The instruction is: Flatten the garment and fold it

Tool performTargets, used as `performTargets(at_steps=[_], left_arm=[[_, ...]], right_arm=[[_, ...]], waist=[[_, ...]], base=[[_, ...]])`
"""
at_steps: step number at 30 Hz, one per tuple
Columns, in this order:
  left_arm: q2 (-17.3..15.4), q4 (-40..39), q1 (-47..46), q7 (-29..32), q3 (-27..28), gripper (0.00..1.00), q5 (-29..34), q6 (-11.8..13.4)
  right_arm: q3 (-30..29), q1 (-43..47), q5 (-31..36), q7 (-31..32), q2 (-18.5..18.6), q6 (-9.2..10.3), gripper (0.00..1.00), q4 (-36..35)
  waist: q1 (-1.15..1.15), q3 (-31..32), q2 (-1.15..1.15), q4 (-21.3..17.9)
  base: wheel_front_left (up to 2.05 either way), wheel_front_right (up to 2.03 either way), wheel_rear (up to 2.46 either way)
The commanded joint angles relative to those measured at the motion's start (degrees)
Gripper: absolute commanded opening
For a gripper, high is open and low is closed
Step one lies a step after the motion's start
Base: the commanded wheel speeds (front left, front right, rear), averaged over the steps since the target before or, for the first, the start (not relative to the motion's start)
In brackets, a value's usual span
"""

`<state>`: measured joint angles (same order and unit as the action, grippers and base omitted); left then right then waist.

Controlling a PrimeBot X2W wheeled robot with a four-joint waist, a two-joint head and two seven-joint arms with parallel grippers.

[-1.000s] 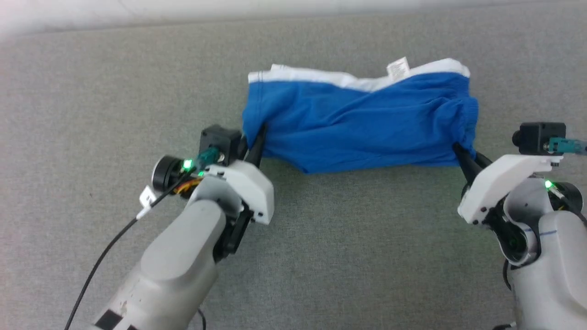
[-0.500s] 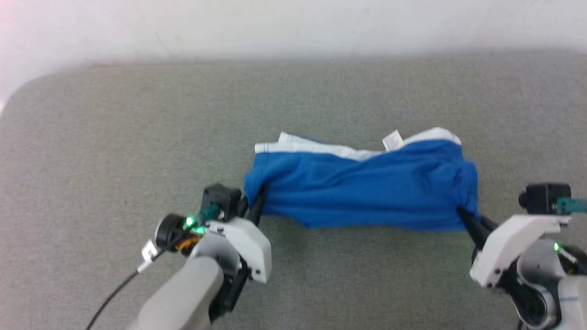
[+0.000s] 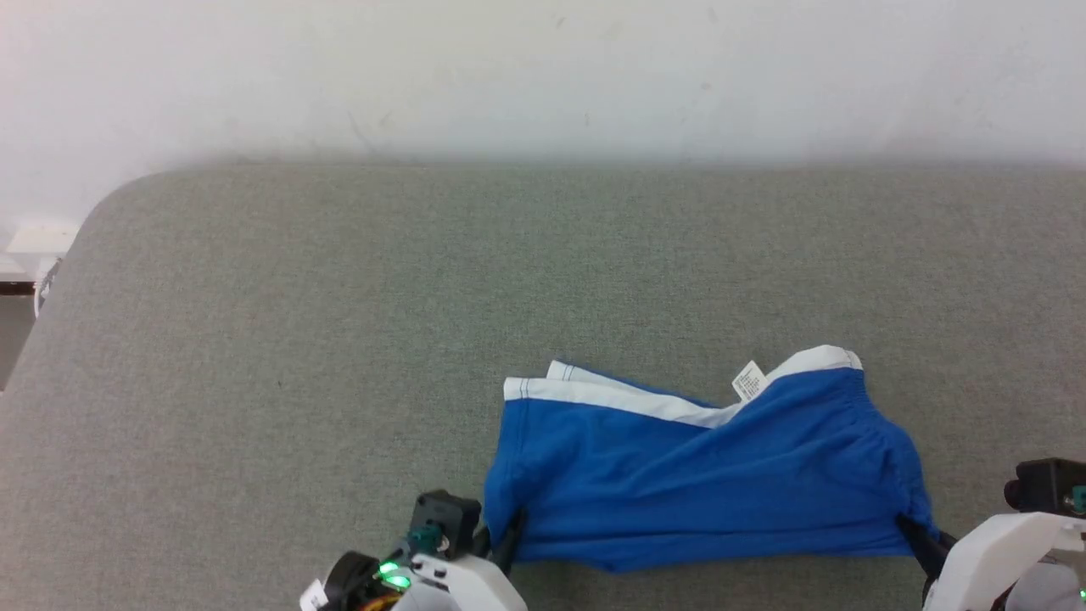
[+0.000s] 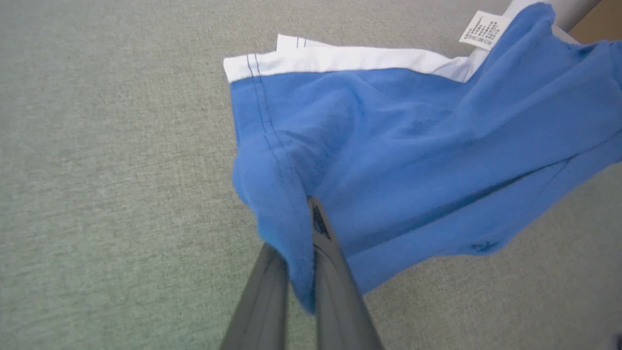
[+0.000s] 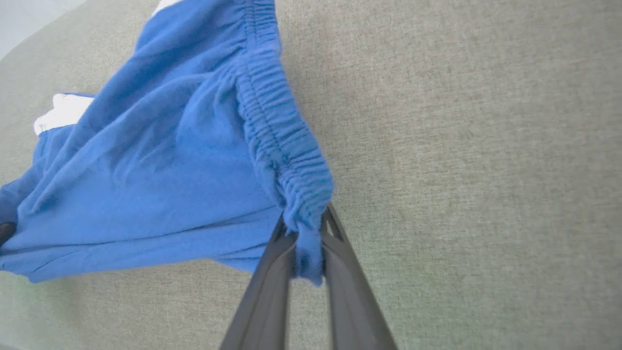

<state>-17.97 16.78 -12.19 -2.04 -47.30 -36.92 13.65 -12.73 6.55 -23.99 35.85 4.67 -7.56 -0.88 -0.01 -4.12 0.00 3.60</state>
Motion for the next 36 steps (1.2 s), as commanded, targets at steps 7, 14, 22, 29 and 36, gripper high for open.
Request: performTargets(at_steps=[7,14,22,29,36], left_arm=[[2.0,5.5,0.1,-3.1,-0.9,0.00,-0.4,-1.1],[4.0,10.6,-1.0,-5.6,-1.5,0.00,-0.3,-2.8],[5.0,14.5,-1.1,-9.1,-1.9,1.00,-0.4,-4.8],[2.6,9.0,0.1,-12.5,1.2,1.00,0.9,-4.5],[0.1,-6.7,3.4,-12.9,12.5,1.00,10.4,-0.2]], right_arm=[[-0.2,1.2,0.3,0.0,-0.6,0.08,0.00,3.9],[1.1,1.4,0.0,0.0,-0.8,0.08,0.00,5.9],[3.0,1.2,0.1,-3.0,0.8,0.08,1.00,4.5],[1.7,2.5,-1.9,-2.7,1.5,0.08,1.00,-1.9],[0.7,2.3,-1.6,-3.1,1.4,0.08,1.00,-4.1]], waist=[[0.01,-1.1,0.00,0.0],[0.01,-0.7,0.00,-0.5],[0.01,2.7,0.00,-1.0],[0.01,4.5,0.00,-0.5],[0.01,4.0,0.00,1.1]], base=[[0.00,0.00,0.00],[0.00,0.00,0.00],[0.00,0.00,0.00],[0.00,0.00,0.00],[0.00,0.00,0.00]])
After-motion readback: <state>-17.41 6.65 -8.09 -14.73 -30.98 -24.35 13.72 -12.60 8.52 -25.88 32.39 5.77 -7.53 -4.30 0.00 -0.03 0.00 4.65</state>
